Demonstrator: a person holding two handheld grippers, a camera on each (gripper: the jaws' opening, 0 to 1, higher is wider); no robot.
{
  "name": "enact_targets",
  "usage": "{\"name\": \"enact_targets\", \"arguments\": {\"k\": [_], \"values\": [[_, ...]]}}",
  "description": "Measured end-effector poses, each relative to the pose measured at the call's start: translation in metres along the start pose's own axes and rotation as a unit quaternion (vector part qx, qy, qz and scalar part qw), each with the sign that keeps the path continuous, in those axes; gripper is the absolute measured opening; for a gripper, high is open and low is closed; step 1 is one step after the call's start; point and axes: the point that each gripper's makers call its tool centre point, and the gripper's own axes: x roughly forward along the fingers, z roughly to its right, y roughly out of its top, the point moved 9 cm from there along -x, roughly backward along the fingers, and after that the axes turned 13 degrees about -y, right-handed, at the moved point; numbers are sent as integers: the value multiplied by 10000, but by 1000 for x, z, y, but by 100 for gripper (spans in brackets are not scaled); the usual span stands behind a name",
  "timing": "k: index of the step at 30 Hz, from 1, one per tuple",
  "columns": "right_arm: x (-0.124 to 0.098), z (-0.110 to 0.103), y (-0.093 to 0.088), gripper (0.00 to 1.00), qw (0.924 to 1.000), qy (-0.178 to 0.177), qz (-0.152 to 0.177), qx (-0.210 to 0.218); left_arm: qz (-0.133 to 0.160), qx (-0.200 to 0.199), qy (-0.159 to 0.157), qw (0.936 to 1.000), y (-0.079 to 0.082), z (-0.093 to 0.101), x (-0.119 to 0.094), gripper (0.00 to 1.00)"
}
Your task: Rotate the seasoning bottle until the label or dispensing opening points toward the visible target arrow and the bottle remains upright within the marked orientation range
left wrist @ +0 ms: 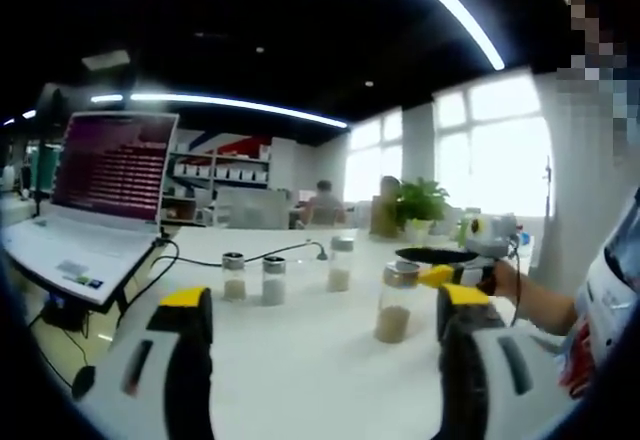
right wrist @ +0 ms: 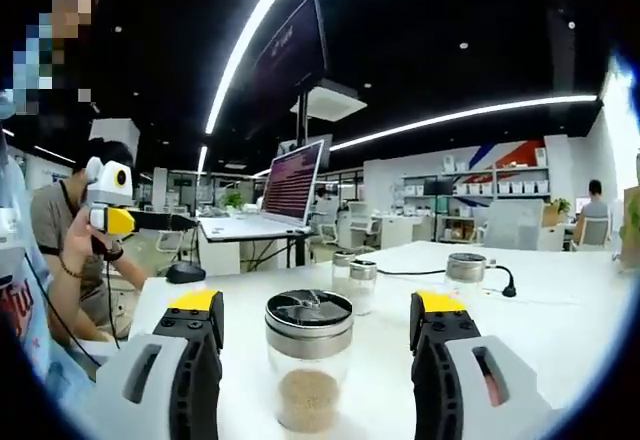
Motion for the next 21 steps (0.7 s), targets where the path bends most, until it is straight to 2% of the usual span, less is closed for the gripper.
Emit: {"name": "enact_targets", "arguments": {"k": [5, 9, 10, 11, 14, 19, 21], "values": [[2, 8, -5, 78, 9980, 612, -108, 84, -2, -3, 11, 10000, 0, 0, 0, 99], [8, 19, -6, 78, 9955, 917, -132, 173, 0, -3, -4, 10000, 0, -1, 0, 99], [9, 20, -7, 76, 9936, 1096, -167, 227, -5, -3, -5, 10000, 0, -1, 0, 99], [8, 20, -8, 74, 9889, 1450, -251, 224, -9, -4, -3, 10000, -1, -1, 0, 99], [13, 26, -8, 70, 9817, 1831, -194, 477, -27, -11, 25, 10000, -2, -2, -1, 98], [17, 25, -11, 69, 9643, 2612, -251, 352, -37, -8, 33, 10000, -2, -2, -2, 98], [21, 28, -11, 68, 9611, 2723, -179, 420, -55, -8, 34, 10000, -2, -2, -1, 98]]}}
